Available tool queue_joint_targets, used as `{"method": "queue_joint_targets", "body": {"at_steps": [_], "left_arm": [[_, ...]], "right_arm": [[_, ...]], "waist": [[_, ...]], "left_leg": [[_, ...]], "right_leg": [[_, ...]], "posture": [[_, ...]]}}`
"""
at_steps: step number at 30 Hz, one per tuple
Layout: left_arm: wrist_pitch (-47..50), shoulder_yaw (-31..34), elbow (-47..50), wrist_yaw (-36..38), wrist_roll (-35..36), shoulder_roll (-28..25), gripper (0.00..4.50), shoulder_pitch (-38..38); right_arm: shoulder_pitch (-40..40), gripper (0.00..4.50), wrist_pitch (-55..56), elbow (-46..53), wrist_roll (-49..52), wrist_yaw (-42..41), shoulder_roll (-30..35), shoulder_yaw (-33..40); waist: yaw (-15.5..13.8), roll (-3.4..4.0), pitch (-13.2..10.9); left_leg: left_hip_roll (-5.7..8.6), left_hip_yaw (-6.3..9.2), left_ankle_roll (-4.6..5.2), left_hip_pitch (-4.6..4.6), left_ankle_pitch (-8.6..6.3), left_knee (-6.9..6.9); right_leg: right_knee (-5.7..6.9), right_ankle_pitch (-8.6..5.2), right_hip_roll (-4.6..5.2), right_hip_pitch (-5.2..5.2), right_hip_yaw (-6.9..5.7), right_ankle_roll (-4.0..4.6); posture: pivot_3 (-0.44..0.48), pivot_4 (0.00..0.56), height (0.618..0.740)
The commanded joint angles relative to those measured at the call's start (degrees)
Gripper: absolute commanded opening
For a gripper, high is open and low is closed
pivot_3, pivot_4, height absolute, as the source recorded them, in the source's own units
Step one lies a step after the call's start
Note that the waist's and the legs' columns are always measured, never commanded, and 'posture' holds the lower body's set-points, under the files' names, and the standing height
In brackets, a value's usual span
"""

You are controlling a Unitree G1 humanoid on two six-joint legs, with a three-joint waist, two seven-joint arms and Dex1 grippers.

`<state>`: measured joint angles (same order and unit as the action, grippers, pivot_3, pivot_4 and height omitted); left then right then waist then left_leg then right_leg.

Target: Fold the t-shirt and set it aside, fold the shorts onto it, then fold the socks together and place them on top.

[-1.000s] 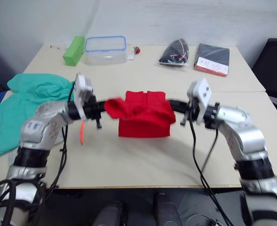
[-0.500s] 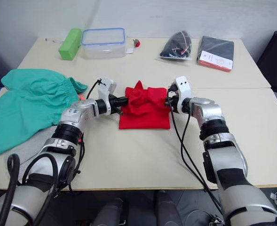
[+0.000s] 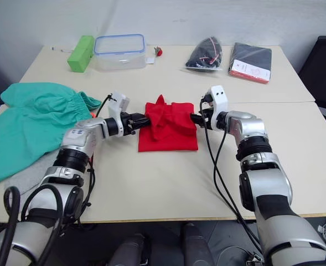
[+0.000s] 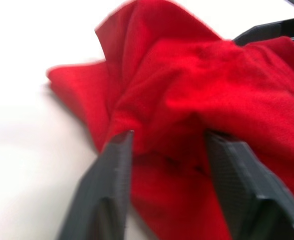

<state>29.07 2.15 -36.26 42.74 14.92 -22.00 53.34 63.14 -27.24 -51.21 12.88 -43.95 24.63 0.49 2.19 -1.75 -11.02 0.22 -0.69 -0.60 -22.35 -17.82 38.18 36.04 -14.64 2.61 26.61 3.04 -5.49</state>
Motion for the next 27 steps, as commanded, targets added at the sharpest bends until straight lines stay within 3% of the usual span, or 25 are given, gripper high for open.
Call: {"method": "queue_joint_targets", "body": {"at_steps": [1,4,8,13,22,24,27], "left_arm": [[4.16,1.66,14.57,4.36,3.72,-4.61,3.63,-3.17],[3.55,-0.70,25.61,9.23,3.88,-9.37,4.45,-8.42],[-5.65,-7.39,37.53,16.39,-0.66,-15.83,4.45,-17.56],[-17.39,-15.43,39.25,17.51,-9.68,-17.84,4.45,-21.31],[-27.75,-19.78,25.72,12.39,-19.40,-13.39,4.45,-15.83],[-29.32,-20.13,23.18,11.90,-20.64,-12.79,4.05,-15.09],[-30.41,-20.42,20.30,11.53,-21.79,-11.62,3.21,-14.25]], "right_arm": [[-4.21,4.50,-1.95,13.98,0.75,-3.63,4.43,0.70],[-10.86,4.50,-1.87,26.27,0.86,-7.46,8.22,-0.58],[-21.37,4.50,4.28,41.33,-0.52,-12.23,13.12,-2.41],[-31.39,4.50,16.78,51.95,-3.48,-18.85,16.90,-7.18],[-29.59,4.50,31.70,41.62,-16.67,-12.22,12.92,-15.17],[-27.76,4.32,33.77,37.48,-19.41,-9.96,11.07,-16.51],[-25.96,3.57,35.06,32.79,-21.91,-8.13,9.39,-17.55]], "waist": [[-0.15,0.01,0.00],[-0.46,0.03,0.02],[-0.63,0.11,0.06],[-0.67,0.10,0.06],[-0.36,0.08,0.05],[-0.39,0.08,0.05],[-0.53,0.08,0.05]], "left_leg": [[0.00,0.03,0.00,-0.02,0.00,-0.01],[0.00,0.05,0.02,-0.04,-0.04,-0.03],[0.01,0.01,0.03,0.00,-0.07,-0.02],[0.10,-0.09,0.41,0.23,-0.20,0.06],[0.11,-0.15,0.62,1.16,0.06,-0.07],[0.06,-0.16,0.62,1.13,0.06,-0.07],[0.02,-0.16,0.61,1.11,0.06,-0.06]], "right_leg": [[-0.04,0.00,0.00,0.00,0.00,0.00],[-0.12,0.00,0.01,0.00,0.03,0.00],[-0.16,-0.01,0.01,-0.05,0.05,0.01],[-0.20,0.01,-0.08,-0.26,0.05,-0.02],[-0.48,0.38,-0.34,-1.22,0.11,0.10],[-0.45,0.37,-0.32,-1.17,0.12,0.12],[-0.37,0.36,-0.17,-1.16,0.11,0.14]], "posture": [[0.000,0.150,0.740],[0.000,0.150,0.740],[0.000,0.150,0.740],[0.000,0.150,0.740],[0.000,0.150,0.740],[0.000,0.150,0.740],[0.000,0.150,0.740]]}}
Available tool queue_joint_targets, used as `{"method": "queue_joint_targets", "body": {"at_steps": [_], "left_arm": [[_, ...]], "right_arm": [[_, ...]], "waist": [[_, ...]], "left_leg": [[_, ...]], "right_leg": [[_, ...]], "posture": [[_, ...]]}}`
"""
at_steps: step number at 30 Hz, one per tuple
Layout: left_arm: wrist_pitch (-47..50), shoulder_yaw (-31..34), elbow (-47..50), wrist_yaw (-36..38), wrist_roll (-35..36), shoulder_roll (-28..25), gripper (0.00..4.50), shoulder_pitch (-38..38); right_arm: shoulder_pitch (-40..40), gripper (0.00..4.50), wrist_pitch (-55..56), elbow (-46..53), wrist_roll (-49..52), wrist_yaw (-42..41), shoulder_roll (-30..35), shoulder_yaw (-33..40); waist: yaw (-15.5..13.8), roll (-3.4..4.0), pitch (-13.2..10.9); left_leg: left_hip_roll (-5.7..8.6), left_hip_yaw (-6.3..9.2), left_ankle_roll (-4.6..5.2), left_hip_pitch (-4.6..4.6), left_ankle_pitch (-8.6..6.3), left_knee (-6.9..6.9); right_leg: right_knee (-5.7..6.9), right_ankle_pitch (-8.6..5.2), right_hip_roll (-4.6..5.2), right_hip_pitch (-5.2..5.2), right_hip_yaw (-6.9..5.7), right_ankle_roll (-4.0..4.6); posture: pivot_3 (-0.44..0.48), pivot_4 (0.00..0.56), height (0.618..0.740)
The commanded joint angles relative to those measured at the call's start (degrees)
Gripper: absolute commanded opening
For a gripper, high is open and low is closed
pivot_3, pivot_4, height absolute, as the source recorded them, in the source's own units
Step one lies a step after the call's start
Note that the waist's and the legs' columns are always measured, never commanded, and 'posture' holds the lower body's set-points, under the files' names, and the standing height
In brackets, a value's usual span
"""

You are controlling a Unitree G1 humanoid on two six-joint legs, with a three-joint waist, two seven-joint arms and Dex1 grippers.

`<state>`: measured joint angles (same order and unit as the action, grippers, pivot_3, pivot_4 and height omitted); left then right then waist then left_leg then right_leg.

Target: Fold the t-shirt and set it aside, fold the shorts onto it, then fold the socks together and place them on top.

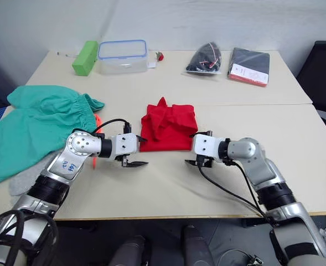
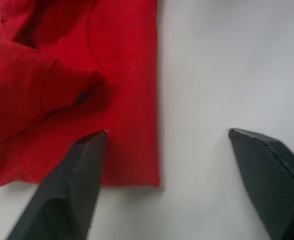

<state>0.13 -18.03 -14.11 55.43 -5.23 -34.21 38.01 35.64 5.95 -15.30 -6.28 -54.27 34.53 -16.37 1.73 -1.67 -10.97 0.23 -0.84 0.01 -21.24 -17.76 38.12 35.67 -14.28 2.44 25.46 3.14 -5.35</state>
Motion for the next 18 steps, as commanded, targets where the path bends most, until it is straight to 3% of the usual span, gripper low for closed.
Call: {"method": "queue_joint_targets", "body": {"at_steps": [1,10,18], "left_arm": [[-1.88,-0.39,-2.79,-1.37,-2.12,0.99,2.88,1.28],[-3.35,-0.25,-7.22,-2.39,-3.24,3.30,0.05,2.20],[1.11,1.71,2.87,6.48,3.82,-0.14,0.01,-2.57]], "right_arm": [[1.91,3.17,2.83,-4.50,-3.76,2.73,-0.65,-1.09],[2.75,0.06,6.14,-7.89,-5.92,4.04,-0.73,-1.17],[-1.76,0.02,7.05,0.87,-0.23,-2.79,1.83,0.43]], "waist": [[-0.08,0.00,0.00],[-0.17,-0.02,0.02],[-0.13,-0.02,0.02]], "left_leg": [[0.00,0.00,0.00,0.00,0.00,0.02],[0.08,0.02,0.01,0.03,0.01,0.07],[0.00,0.04,0.00,-0.01,-0.01,0.02]], "right_leg": [[-0.03,0.00,0.06,-0.01,0.00,0.00],[-0.02,0.01,0.09,-0.06,-0.01,-0.02],[0.13,0.01,0.09,-0.04,-0.02,-0.02]], "posture": [[0.000,0.150,0.740],[0.000,0.150,0.740],[0.000,0.150,0.740]]}}
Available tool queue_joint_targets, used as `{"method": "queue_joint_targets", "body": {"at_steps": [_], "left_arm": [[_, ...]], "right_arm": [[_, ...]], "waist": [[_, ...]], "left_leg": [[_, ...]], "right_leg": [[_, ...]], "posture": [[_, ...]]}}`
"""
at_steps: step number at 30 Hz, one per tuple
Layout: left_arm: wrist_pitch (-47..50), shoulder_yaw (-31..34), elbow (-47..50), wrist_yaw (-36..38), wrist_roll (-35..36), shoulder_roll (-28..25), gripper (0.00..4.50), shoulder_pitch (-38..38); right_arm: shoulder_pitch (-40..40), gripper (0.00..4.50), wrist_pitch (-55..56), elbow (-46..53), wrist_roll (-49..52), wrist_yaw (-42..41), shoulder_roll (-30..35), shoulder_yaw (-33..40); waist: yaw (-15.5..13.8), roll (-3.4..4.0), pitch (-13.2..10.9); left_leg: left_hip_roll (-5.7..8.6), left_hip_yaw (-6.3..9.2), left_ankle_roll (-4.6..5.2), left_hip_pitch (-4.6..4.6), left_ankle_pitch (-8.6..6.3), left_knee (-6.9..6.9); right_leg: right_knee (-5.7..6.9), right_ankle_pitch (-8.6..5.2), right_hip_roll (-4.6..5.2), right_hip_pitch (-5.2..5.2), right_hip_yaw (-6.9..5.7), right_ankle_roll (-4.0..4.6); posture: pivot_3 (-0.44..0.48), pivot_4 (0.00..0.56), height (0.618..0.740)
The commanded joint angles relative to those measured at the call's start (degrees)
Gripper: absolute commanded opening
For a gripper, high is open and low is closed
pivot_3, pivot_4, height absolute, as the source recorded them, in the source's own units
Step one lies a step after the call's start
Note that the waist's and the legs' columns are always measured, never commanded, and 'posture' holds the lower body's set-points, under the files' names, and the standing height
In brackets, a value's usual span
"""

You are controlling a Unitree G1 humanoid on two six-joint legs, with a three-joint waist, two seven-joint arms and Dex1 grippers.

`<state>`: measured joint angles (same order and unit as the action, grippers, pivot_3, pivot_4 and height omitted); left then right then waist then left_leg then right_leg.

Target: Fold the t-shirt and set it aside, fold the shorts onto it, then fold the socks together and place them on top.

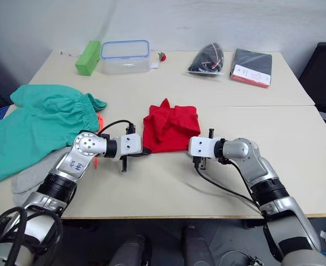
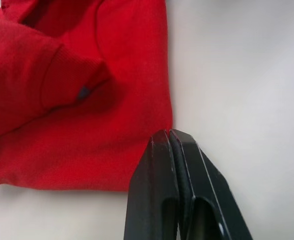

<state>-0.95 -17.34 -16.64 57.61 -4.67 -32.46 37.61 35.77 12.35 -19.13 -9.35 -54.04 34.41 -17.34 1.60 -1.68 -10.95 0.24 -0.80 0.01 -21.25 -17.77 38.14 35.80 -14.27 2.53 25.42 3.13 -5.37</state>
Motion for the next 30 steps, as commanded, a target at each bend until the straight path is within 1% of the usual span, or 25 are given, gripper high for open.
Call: {"method": "queue_joint_targets", "body": {"at_steps": [1,3,5,7,9,12,17,18,20,21,23,24,26,28,30], "left_arm": [[4.10,1.43,8.33,6.31,4.93,-3.11,0.01,-3.69],[8.34,2.28,15.56,10.86,8.47,-7.04,0.01,-7.91],[11.00,2.87,21.27,13.46,10.66,-10.58,0.01,-11.78],[12.95,3.77,26.76,14.61,12.36,-13.99,0.01,-16.44],[14.65,4.45,30.61,14.44,13.50,-15.97,0.01,-19.91],[15.63,5.00,33.78,13.45,13.71,-17.37,0.01,-23.40],[16.72,5.91,34.44,9.15,11.73,-16.95,0.01,-24.72],[16.64,6.26,34.38,8.81,12.16,-16.79,0.00,-24.90],[16.31,7.04,34.15,8.27,13.03,-16.48,0.43,-25.22],[15.87,7.67,33.89,8.73,13.92,-16.58,0.64,-25.37],[14.90,9.55,33.72,10.81,16.71,-17.26,1.29,-25.64],[16.54,11.89,33.99,11.31,19.68,-17.25,1.55,-25.05],[18.85,14.85,34.18,11.53,23.33,-17.23,2.26,-23.49],[18.53,15.77,33.05,11.52,23.92,-17.21,2.81,-20.24],[17.21,15.12,31.47,11.29,22.77,-16.73,2.81,-17.14]], "right_arm": [[-3.13,0.02,0.27,6.90,3.83,-4.09,2.66,1.59],[-6.77,0.02,-0.79,12.86,6.41,-6.62,4.73,2.09],[-10.38,0.02,-2.07,18.25,8.40,-8.43,6.80,2.58],[-15.25,0.02,-4.30,24.87,10.40,-9.96,9.44,3.17],[-19.54,0.02,-6.78,30.62,12.02,-10.35,11.34,3.77],[-24.58,0.02,-9.60,36.36,12.57,-8.90,12.37,4.44],[-27.34,0.02,-11.95,38.47,12.52,-6.34,11.73,5.55],[-27.48,0.24,-12.38,38.73,12.86,-6.31,11.77,5.75],[-28.00,0.72,-13.76,39.54,14.15,-6.45,11.93,6.47],[-28.28,1.04,-13.89,39.98,14.73,-6.61,12.17,6.91],[-28.95,1.77,-13.15,40.72,16.49,-7.31,12.75,8.23],[-29.94,2.06,-14.35,41.87,19.80,-8.41,13.47,10.36],[-31.50,2.10,-17.09,43.92,25.66,-10.44,14.88,14.24],[-32.04,2.10,-18.88,44.53,30.43,-12.81,17.01,18.55],[-30.95,2.10,-18.78,43.01,31.17,-13.76,18.51,20.60]], "waist": [[0.10,0.00,0.00],[0.23,0.00,0.00],[0.27,0.00,-0.01],[0.11,0.00,-0.01],[0.03,0.00,-0.01],[-0.15,0.00,-0.01],[-0.09,-0.02,0.00],[-0.08,-0.02,0.00],[-0.01,-0.01,0.00],[-0.02,-0.01,0.00],[-0.04,-0.01,0.00],[-0.05,-0.01,0.00],[-0.08,-0.02,-0.01],[-0.22,-0.02,-0.01],[-0.39,-0.02,-0.01]], "left_leg": [[-0.01,0.01,0.00,-0.01,-0.01,-0.03],[-0.05,0.00,0.00,-0.02,-0.03,-0.06],[-0.13,0.01,-0.01,-0.02,-0.08,-0.10],[-0.15,0.05,-0.02,-0.01,-0.08,-0.09],[-0.14,0.13,-0.02,-0.01,-0.08,-0.07],[-0.06,0.15,-0.02,0.04,-0.09,-0.05],[-0.04,0.22,-0.01,0.15,-0.09,0.03],[-0.04,0.22,-0.01,0.15,-0.09,0.02],[-0.04,0.21,-0.01,0.15,-0.09,0.02],[-0.06,0.21,-0.02,0.15,-0.09,0.02],[-0.07,0.23,-0.02,0.13,-0.09,0.01],[-0.07,0.23,-0.02,0.12,-0.09,0.00],[-0.07,0.23,-0.02,0.10,-0.09,0.01],[-0.06,0.23,-0.01,0.10,-0.09,0.02],[-0.02,0.29,-0.01,0.14,-0.09,0.07]], "right_leg": [[-0.03,0.00,0.00,0.01,-0.01,0.00],[-0.08,-0.01,-0.02,0.02,0.01,0.02],[-0.13,-0.04,-0.05,0.02,0.07,0.07],[-0.10,-0.07,-0.05,0.02,0.13,0.11],[-0.18,-0.09,0.00,-0.01,0.18,0.16],[-0.23,-0.12,0.07,-0.05,0.16,0.20],[-0.23,-0.14,-0.06,-0.20,0.08,0.22],[-0.23,-0.14,-0.11,-0.20,0.07,0.22],[-0.23,-0.14,-0.13,-0.18,0.02,0.22],[-0.22,-0.14,-0.12,-0.18,0.02,0.22],[-0.22,-0.14,-0.11,-0.17,0.01,0.23],[-0.22,-0.14,-0.10,-0.16,0.00,0.23],[-0.22,-0.14,-0.09,-0.15,-0.03,0.23],[-0.23,-0.14,-0.08,-0.17,-0.05,0.22],[-0.27,-0.13,-0.11,-0.28,-0.15,0.21]], "posture": [[0.000,0.150,0.740],[0.000,0.150,0.740],[0.000,0.150,0.740],[0.000,0.150,0.740],[0.000,0.150,0.740],[0.000,0.150,0.740],[0.000,0.150,0.740],[0.000,0.150,0.740],[0.000,0.150,0.740],[0.000,0.150,0.740],[0.000,0.150,0.740],[0.000,0.150,0.740],[0.000,0.150,0.740],[0.000,0.150,0.740],[0.000,0.150,0.740]]}}
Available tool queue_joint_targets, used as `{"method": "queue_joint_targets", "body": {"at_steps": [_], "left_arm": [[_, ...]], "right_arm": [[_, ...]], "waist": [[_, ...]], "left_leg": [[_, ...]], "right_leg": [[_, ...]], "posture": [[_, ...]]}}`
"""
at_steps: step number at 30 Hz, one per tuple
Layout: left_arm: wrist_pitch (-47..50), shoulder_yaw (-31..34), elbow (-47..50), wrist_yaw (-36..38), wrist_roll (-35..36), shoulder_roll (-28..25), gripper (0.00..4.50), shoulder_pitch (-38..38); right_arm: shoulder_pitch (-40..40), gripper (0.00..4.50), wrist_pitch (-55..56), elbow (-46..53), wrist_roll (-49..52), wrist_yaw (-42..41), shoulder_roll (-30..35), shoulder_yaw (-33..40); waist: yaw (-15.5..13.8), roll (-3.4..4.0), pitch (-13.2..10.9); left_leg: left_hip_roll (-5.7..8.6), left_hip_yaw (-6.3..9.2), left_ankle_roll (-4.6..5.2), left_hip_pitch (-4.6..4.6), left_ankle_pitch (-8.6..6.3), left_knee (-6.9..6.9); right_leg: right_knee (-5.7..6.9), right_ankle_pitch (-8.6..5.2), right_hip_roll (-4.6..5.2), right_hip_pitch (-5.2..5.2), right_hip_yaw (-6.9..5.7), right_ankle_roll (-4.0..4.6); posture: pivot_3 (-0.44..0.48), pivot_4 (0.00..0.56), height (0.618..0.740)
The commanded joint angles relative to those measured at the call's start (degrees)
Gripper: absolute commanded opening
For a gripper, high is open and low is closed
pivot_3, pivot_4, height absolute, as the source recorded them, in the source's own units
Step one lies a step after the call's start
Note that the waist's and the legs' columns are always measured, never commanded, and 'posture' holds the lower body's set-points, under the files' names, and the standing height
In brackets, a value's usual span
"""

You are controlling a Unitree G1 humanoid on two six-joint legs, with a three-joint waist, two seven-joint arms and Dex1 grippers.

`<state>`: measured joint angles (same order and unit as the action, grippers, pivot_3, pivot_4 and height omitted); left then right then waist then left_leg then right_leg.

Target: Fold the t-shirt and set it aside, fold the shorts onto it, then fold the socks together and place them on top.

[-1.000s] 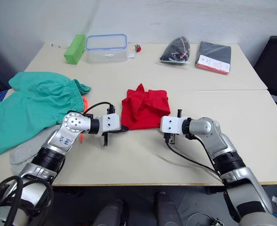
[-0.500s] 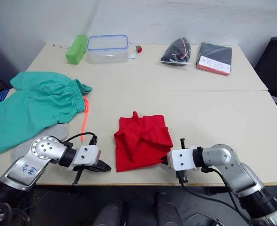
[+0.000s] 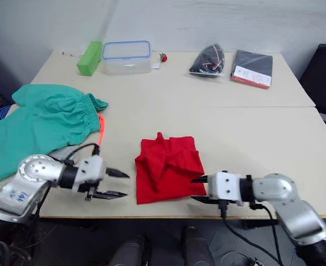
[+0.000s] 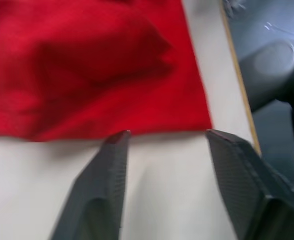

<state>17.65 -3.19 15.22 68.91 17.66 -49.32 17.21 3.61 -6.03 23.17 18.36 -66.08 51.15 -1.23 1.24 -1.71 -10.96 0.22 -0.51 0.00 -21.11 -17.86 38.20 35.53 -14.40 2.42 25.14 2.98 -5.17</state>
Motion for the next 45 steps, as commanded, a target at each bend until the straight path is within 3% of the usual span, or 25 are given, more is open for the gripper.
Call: {"method": "queue_joint_targets", "body": {"at_steps": [1,10,18,21,23,28,37,40,45], "left_arm": [[-2.64,-0.38,-1.49,0.01,-0.72,0.92,2.81,5.29],[-14.53,-12.19,-12.58,1.82,-10.45,8.98,2.81,17.09],[-19.49,-15.04,-19.89,2.12,-14.33,13.20,2.81,21.96],[-19.76,-14.81,-20.49,2.86,-14.10,13.00,2.22,21.95],[-19.74,-14.56,-20.36,3.25,-13.91,12.69,1.61,21.62],[-19.48,-14.32,-20.05,3.54,-13.90,12.50,0.00,21.04],[-19.01,-13.46,-19.43,3.92,-13.18,11.68,0.00,20.03],[-18.32,-12.64,-18.84,4.13,-12.36,11.05,0.00,19.52],[-18.14,-12.09,-18.25,4.16,-12.10,10.64,0.00,18.86]], "right_arm": [[2.91,2.10,0.96,-1.93,2.17,-1.86,2.15,4.54],[18.08,2.10,24.11,-26.30,-12.56,-2.51,-0.80,-3.32],[23.92,2.10,33.90,-33.43,-15.77,-2.22,-5.84,-8.57],[25.03,2.10,33.70,-33.78,-15.24,-2.07,-7.22,-9.12],[25.37,1.72,33.61,-33.91,-15.00,-2.19,-7.68,-9.28],[25.51,0.05,33.49,-34.07,-14.60,-2.50,-7.85,-9.26],[25.80,0.02,34.17,-35.47,-14.39,-1.83,-6.82,-7.79],[25.68,0.61,36.75,-36.46,-15.09,-2.22,-5.45,-7.62],[25.38,2.25,43.99,-38.06,-16.50,-0.97,-4.39,-7.94]], "waist": [[0.04,0.00,0.00],[0.31,0.00,0.00],[0.41,0.01,0.00],[0.36,0.01,0.00],[0.33,0.01,0.00],[0.32,0.01,0.00],[0.38,0.01,0.00],[0.34,0.01,0.00],[0.36,0.01,0.00]], "left_leg": [[0.03,-0.01,0.00,0.04,0.00,0.00],[0.02,-0.11,0.04,0.05,-0.02,-0.04],[0.01,-0.26,0.04,0.01,-0.02,-0.02],[-0.03,-0.27,0.03,0.01,-0.02,-0.01],[-0.02,-0.27,0.03,0.00,-0.02,-0.01],[-0.02,-0.27,0.04,-0.01,-0.02,0.00],[-0.04,-0.27,0.03,0.00,-0.02,-0.01],[-0.04,-0.27,0.03,0.00,-0.02,0.00],[-0.02,-0.28,0.04,0.00,-0.02,-0.01]], "right_leg": [[-0.02,0.01,-0.06,-0.05,-0.13,-0.01],[-0.10,0.01,-0.20,-0.07,-0.16,-0.01],[0.04,0.02,-0.20,0.11,0.08,-0.04],[0.09,0.02,-0.07,0.14,0.12,-0.04],[0.11,0.02,-0.02,0.16,0.12,-0.04],[0.11,0.02,0.02,0.16,0.12,-0.04],[0.12,0.02,0.02,0.16,0.13,-0.04],[0.12,0.02,0.02,0.16,0.12,-0.04],[0.11,0.02,0.02,0.16,0.12,-0.04]], "posture": [[0.000,0.150,0.740],[0.000,0.150,0.740],[0.000,0.150,0.740],[0.000,0.150,0.740],[0.000,0.150,0.740],[0.000,0.150,0.740],[0.000,0.150,0.740],[0.000,0.150,0.740],[0.000,0.150,0.740]]}}
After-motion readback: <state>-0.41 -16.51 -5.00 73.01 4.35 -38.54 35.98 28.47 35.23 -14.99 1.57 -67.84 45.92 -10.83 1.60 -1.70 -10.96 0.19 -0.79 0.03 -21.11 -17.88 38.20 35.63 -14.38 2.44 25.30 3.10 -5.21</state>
